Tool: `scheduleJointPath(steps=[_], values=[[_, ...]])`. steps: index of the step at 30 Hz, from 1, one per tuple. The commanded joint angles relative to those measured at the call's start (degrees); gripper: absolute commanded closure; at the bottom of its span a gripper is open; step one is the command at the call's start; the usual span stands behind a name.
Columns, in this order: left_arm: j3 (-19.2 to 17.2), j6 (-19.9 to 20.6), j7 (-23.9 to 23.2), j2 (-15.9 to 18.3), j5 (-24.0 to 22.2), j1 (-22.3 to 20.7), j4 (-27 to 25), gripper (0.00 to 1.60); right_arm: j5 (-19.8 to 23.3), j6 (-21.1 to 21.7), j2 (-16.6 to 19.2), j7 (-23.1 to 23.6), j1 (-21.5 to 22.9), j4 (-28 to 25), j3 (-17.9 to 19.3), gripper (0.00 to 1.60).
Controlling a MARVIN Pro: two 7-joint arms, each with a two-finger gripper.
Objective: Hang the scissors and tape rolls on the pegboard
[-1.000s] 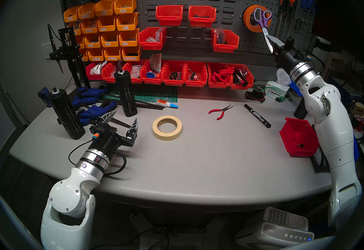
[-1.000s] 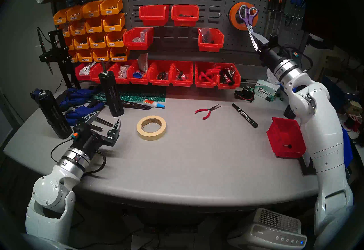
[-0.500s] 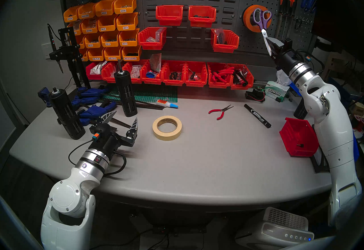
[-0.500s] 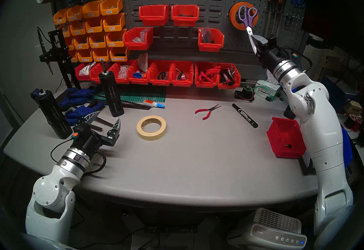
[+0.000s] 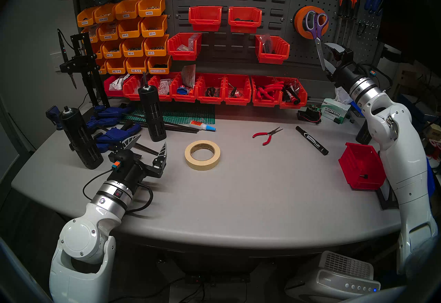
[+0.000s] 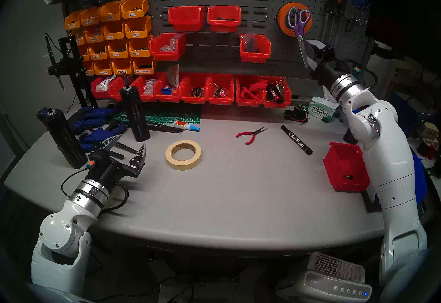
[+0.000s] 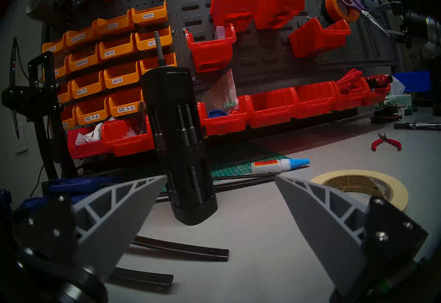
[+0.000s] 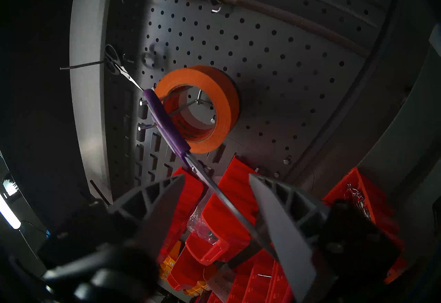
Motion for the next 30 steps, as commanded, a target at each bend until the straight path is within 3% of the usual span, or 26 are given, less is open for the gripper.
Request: scheduleJointPath(steps=[1,8,14,20,30], values=[[0.1,-0.4,0.0,0.0,0.0,0.0,-0.8,0.0,0.0,-0.5,0.2,0.2,1.4,-1.0,0.6,0.39],[0.1,-0.4,0.0,0.0,0.0,0.0,-0.8,0.0,-0.8,-0.3,0.9,0.2,1.1,-1.5,0.4,0.38],[0.1,-0.4,-0.1,0.0,0.0,-0.1,-0.8,0.0,-4.7,1.2,3.7,1.0,-0.4,-5.7,-0.4,0.13],[0.1,-0.3,-0.1,0.0,0.0,-0.1,-0.8,0.0,-6.4,2.2,4.8,1.9,-2.0,-10.1,0.7,0.14],[0.1,-0.3,-0.1,0.0,0.0,-0.1,-0.7,0.0,-13.3,4.8,10.0,3.5,-6.5,-17.2,4.6,0.11]])
